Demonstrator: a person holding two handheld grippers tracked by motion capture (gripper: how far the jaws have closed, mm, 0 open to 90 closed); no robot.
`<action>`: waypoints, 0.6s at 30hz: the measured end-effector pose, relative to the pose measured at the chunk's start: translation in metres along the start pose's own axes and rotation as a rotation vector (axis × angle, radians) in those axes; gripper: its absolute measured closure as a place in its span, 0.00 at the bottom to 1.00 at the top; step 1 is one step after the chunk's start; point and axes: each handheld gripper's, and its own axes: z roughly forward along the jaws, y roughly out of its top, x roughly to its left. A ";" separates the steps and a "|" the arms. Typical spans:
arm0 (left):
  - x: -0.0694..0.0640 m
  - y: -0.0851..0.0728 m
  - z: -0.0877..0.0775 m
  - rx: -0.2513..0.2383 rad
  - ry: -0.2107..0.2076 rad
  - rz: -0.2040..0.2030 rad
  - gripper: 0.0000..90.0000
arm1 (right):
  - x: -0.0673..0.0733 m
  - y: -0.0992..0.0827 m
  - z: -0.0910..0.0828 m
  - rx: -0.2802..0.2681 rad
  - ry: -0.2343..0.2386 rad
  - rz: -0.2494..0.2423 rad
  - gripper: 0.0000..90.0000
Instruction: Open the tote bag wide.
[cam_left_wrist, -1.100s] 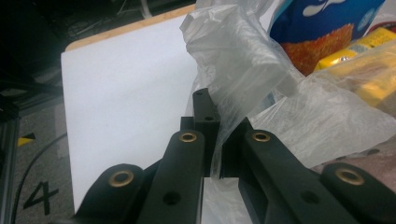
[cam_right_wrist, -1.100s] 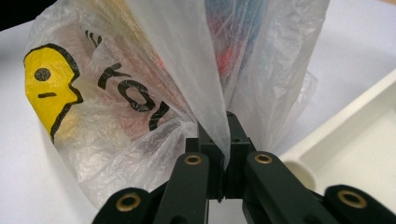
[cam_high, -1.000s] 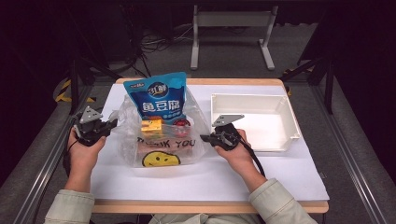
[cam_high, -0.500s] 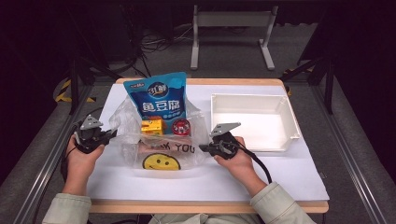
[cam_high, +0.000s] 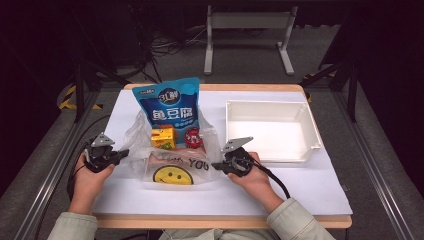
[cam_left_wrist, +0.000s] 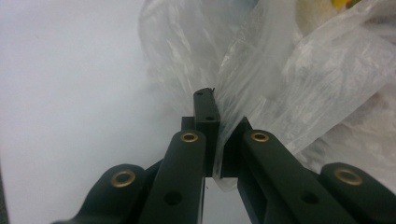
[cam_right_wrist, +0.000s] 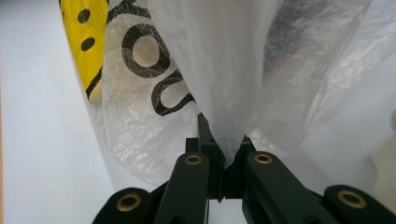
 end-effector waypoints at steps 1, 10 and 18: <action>0.000 -0.001 0.001 0.005 0.000 0.001 0.99 | 0.000 0.000 0.001 0.008 0.000 -0.001 0.99; -0.002 -0.003 0.010 0.046 -0.014 0.008 0.99 | -0.002 -0.005 0.005 0.053 0.007 0.004 0.99; 0.005 0.000 -0.010 -0.102 -0.042 -0.058 0.58 | 0.000 -0.005 0.004 0.054 -0.002 -0.005 0.99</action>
